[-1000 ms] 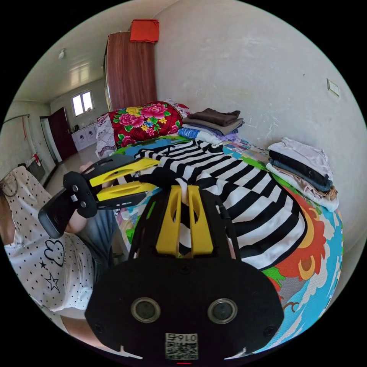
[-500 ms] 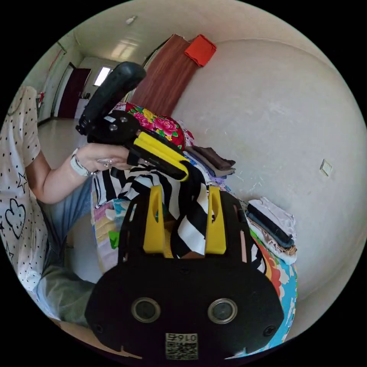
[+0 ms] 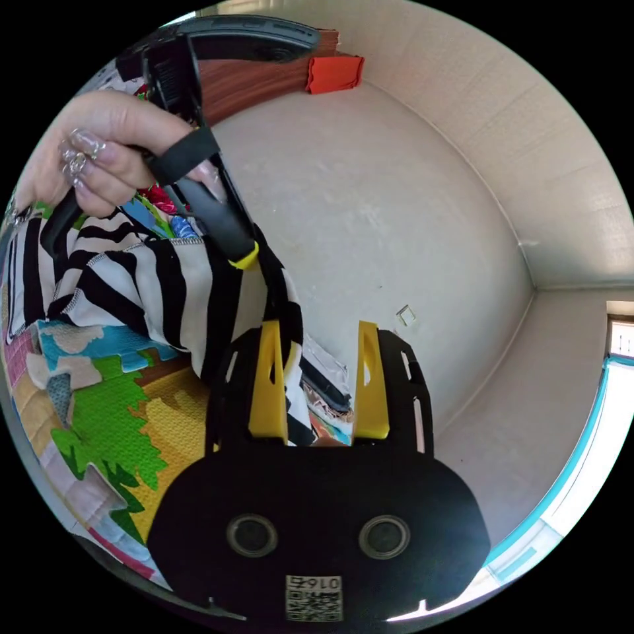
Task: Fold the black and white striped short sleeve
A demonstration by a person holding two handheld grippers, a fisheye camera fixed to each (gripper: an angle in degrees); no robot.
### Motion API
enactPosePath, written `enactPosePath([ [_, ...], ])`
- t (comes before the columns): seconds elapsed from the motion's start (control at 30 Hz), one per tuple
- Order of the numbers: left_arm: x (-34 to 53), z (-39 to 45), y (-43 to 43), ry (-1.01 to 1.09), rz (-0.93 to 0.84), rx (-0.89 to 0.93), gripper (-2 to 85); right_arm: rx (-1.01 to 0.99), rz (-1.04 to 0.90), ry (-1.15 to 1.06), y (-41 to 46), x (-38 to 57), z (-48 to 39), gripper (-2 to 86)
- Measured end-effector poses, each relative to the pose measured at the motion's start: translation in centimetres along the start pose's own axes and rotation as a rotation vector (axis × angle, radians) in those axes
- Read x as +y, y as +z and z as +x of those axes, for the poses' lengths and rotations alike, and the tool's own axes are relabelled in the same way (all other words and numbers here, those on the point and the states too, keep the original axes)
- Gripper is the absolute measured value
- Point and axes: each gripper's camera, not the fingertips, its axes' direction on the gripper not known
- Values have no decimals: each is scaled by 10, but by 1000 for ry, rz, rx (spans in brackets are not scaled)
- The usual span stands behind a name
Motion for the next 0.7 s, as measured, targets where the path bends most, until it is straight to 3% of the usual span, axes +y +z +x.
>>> enactPosePath([
  [0.17, 2, -15, 5, -22, -12, -8, -4, -148, -13, 12, 14, 26, 12, 148],
  [0.27, 5, -22, 7, -19, -34, -10, 2, -296, -27, 9, 28, 52, 25, 94],
  [0.33, 8, -23, 15, 11, -102, 18, 21, -421, -52, 62, 43, 64, 38, 26],
  [0.47, 16, -23, 10, 11, -88, -42, 73, -609, -64, 272, 80, 97, 60, 12],
  [0.7, 10, 23, -24, 284, 39, -36, 63, -831, -101, 510, 149, 154, 64, 8],
])
